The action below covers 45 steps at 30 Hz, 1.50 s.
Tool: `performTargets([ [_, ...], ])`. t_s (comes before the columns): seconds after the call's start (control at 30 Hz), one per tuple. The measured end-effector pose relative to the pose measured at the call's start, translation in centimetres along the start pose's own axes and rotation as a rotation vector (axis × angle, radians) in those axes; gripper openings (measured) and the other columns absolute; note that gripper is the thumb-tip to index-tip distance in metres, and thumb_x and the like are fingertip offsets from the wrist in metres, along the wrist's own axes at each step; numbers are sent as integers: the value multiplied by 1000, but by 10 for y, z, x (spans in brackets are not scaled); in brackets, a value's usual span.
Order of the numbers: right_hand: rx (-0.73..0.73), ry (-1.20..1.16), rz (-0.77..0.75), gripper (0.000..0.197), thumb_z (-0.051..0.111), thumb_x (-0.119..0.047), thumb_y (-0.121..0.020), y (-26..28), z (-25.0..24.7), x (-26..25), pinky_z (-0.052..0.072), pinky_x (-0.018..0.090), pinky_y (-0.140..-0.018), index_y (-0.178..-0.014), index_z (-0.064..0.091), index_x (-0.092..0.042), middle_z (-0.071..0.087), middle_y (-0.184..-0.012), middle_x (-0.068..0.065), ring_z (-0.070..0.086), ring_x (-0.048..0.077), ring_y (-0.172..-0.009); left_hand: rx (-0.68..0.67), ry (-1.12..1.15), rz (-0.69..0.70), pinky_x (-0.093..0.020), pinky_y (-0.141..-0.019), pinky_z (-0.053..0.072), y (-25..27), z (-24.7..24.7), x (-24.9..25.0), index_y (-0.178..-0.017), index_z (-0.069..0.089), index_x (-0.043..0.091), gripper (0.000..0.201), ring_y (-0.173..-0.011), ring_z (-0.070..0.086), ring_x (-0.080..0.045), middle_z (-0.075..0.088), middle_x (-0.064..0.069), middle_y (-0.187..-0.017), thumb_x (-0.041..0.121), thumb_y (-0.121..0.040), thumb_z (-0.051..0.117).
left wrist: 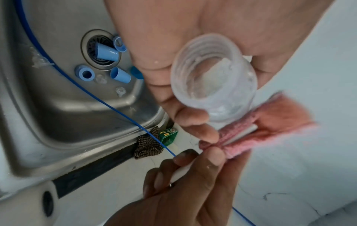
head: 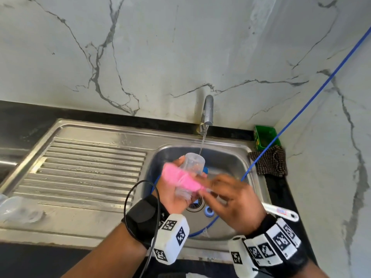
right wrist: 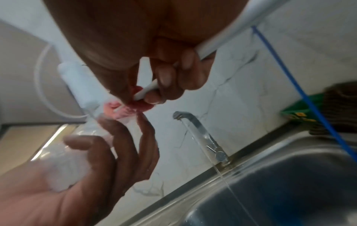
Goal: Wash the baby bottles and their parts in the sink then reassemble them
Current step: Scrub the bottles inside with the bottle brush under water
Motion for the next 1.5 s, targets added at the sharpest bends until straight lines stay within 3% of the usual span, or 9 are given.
performTargets([
  [0.13,120,-34,134,40,66,-30,-96,-4,-13,14,39,6,-64,-135,62,-29,56,-85,-19,48,-8,-65,61,-54,-55,-26,-49,49,0,-6,-4,-101,68,9,44,-58,64,-20,69,-11,-80,45,-102,43],
  [0.5,23,-83,121,39,63,-43,-98,4,6,1,54,33,-63,-137,61,-37,69,-83,-2,64,14,-68,24,-54,-58,-28,-51,55,-3,-19,-1,-96,74,10,39,-64,68,-20,72,-11,-84,29,-105,41],
  [0.6,186,-7,289,41,60,-41,-97,6,-14,25,52,19,-67,-137,60,-35,72,-88,-4,63,6,-70,-37,-101,-80,-25,-46,46,-2,-15,1,-114,69,8,47,-65,61,-22,68,-18,-92,44,-103,42],
  [0.73,21,-100,142,39,62,-39,-98,9,10,-2,52,23,-65,-137,61,-34,67,-84,-7,61,8,-68,-166,-95,142,-36,-86,55,7,20,2,-131,47,-18,51,-106,67,-38,64,-27,-122,24,-104,34],
  [0.87,229,30,324,41,60,-40,-97,13,-26,37,52,20,-62,-138,59,-36,71,-87,-5,59,3,-65,-124,-159,-114,-25,-47,49,-2,12,-24,-103,72,4,46,-67,63,-23,64,-16,-90,41,-98,46],
  [1.03,33,-111,104,38,67,-33,-97,14,-7,8,56,25,-76,-135,64,-30,73,-100,-9,69,4,-88,4,-114,-7,-31,-54,55,-4,4,-13,-96,73,15,34,-69,69,-23,72,-11,-89,41,-100,51],
  [1.17,204,-39,328,41,65,-35,-95,17,-34,46,54,16,-71,-136,61,-34,74,-102,-14,63,-12,-79,-22,-169,-61,-24,-43,38,-3,10,-22,-105,65,4,44,-57,56,-24,65,-18,-87,36,-98,35],
  [1.37,88,-165,248,41,67,-35,-96,19,-17,33,57,25,-72,-136,60,-39,70,-102,-20,67,-1,-83,49,-134,-94,-26,-49,45,1,5,-30,-95,65,5,41,-61,56,-22,65,-13,-79,31,-105,34],
  [1.5,133,-166,240,40,66,-30,-97,19,-19,32,46,10,-74,-136,60,-34,63,-97,-28,58,-15,-81,124,-101,-107,-25,-47,50,0,0,-34,-99,66,3,41,-53,61,-22,68,-15,-79,35,-101,39],
])
Point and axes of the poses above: each hand's wrist, its own y-axis away from the middle knuckle, its own z-axis out of the palm, x = y × z, the point moved 10 cm from there along -y, towards the middle knuckle
